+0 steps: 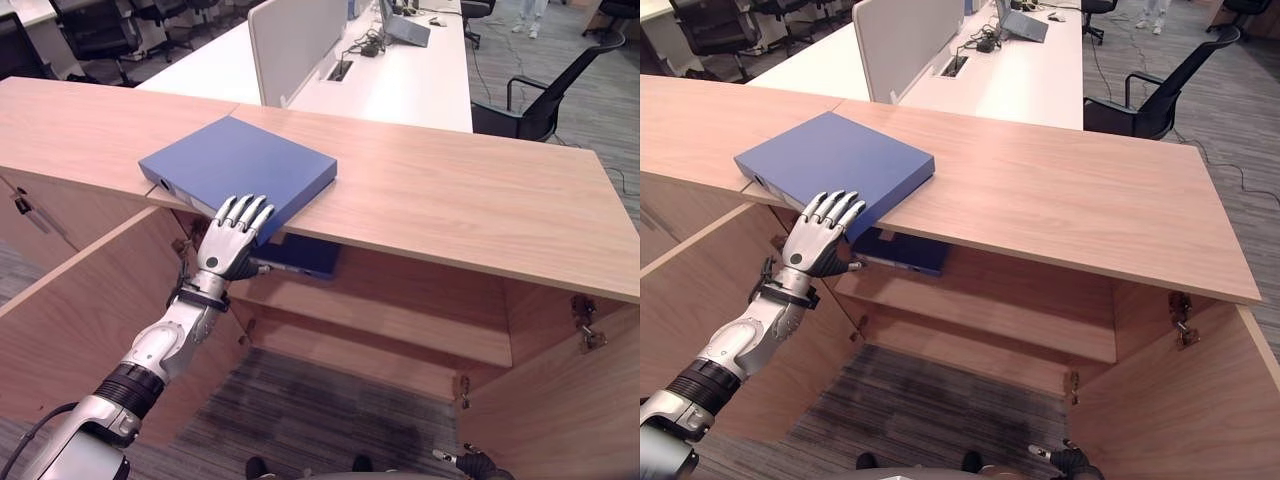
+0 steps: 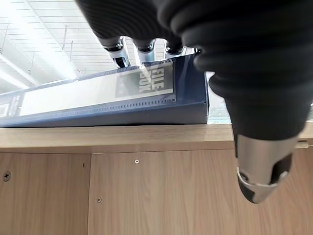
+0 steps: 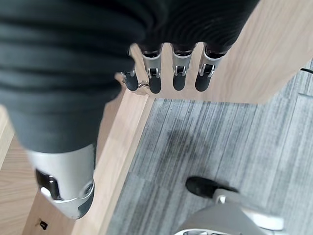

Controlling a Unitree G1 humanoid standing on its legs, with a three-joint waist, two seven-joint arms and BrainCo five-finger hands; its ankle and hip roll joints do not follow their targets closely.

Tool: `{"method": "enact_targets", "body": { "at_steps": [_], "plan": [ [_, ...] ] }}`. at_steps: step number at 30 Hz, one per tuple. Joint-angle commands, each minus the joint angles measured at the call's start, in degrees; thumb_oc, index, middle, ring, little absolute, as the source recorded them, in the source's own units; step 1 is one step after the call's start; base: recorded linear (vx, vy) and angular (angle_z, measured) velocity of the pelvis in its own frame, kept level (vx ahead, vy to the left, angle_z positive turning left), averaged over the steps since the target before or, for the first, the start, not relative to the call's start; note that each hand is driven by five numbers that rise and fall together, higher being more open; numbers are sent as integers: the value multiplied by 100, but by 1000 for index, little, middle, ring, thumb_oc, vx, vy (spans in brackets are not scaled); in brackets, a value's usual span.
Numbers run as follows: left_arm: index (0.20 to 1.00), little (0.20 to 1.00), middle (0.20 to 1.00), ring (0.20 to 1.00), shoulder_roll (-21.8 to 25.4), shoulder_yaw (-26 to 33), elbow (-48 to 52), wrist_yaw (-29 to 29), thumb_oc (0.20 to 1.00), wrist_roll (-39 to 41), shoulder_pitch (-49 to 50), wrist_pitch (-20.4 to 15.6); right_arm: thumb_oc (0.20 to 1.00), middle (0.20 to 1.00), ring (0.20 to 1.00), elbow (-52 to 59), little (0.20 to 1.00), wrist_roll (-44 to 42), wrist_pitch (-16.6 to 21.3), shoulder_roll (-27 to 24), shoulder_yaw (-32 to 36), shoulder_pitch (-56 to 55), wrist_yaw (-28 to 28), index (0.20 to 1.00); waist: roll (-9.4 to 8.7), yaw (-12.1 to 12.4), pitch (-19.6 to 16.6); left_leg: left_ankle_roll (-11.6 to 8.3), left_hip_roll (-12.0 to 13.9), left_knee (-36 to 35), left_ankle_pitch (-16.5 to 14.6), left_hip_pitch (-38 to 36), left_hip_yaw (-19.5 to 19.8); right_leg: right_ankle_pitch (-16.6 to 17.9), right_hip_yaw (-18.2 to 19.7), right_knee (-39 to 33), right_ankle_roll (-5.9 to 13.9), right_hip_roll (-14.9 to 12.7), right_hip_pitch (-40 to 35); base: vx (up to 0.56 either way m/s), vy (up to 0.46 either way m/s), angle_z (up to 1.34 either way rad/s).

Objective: Put the empty folder in the office cabinet

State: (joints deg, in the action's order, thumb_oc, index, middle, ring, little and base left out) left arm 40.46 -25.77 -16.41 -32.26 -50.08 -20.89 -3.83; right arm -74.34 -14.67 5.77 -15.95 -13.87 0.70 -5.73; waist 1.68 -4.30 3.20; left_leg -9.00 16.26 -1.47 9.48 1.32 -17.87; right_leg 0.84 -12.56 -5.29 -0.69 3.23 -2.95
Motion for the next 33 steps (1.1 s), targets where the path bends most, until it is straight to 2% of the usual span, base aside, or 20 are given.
{"method": "enact_targets", "body": {
  "at_steps": [1,6,7,8,9,19,33],
  "plan": [
    [1000,1000,1000,1000,21,39,-815,-72,1000,-365,-390,392,1000,1000,1000,54,1000,-179,68,-9,-174,171,-97,1000,-443,-119,-141,-68,38,373,-292,671,117,-712,170,29,448,-164,-104,0,0,0],
    [1000,1000,1000,1000,-46,6,-1011,-256,1000,-421,-694,591,1000,1000,1000,46,1000,-159,64,7,-230,197,-105,1000,-460,-133,-150,-68,37,364,-291,663,104,-708,185,29,456,-166,-98,0,0,0],
    [815,815,815,815,-83,-35,-1056,-306,815,-441,-819,669,1000,1000,1000,45,1000,-155,67,8,-264,219,-121,1000,-466,-145,-156,-68,35,366,-292,657,94,-707,184,29,457,-170,-100,0,0,0],
    [479,479,479,479,-87,-45,-1067,-312,479,-439,-831,670,1000,1000,1000,44,1000,-155,67,9,-258,222,-121,1000,-467,-139,-151,-68,35,365,-292,655,92,-707,186,29,457,-170,-101,-5,4,-5],
    [200,200,200,200,-107,-55,-1086,-333,200,-459,-882,711,1000,1000,1000,50,1000,-148,62,13,-271,229,-129,1000,-472,-142,-159,-67,35,366,-294,652,89,-707,184,29,458,-171,-103,0,1,-6],
    [200,200,200,200,-286,-476,-1918,-268,200,-522,-1122,879,1000,1000,1000,58,1000,-131,71,-26,-344,285,-156,1000,-488,-204,-163,-63,56,415,-301,713,66,-684,234,29,463,-163,-48,-4,-1,-2],
    [200,200,200,200,-415,-490,-2578,-244,200,-310,-828,915,1000,1000,1000,41,1000,-116,85,-68,-281,196,-199,1000,-540,-229,-161,-58,85,470,-294,848,63,-647,259,37,471,-145,67,-1,0,-1]
  ]
}}
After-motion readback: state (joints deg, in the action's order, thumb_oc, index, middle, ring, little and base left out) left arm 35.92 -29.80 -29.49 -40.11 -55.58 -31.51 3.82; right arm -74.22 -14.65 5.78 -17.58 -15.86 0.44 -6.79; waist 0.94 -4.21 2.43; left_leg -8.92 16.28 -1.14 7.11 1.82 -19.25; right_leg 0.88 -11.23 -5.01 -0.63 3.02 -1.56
